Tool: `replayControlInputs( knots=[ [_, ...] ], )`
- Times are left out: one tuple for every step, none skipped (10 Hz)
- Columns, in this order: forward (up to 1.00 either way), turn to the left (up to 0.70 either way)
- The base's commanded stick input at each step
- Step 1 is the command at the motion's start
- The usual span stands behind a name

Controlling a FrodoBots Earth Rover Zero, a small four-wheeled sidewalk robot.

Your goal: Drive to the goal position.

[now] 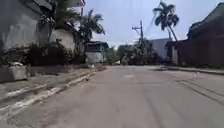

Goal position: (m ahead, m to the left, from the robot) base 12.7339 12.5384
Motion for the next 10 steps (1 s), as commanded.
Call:
replayControlInputs(
  knots=[
    [0.85, 0.00],
    [0.85, 0.00],
    [0.85, 0.00],
    [0.85, 0.00],
    [0.85, 0.00],
    [0.85, 0.00],
    [0.85, 0.00],
    [0.85, 0.00],
    [0.85, 0.00],
    [0.88, 0.00]
  ],
)
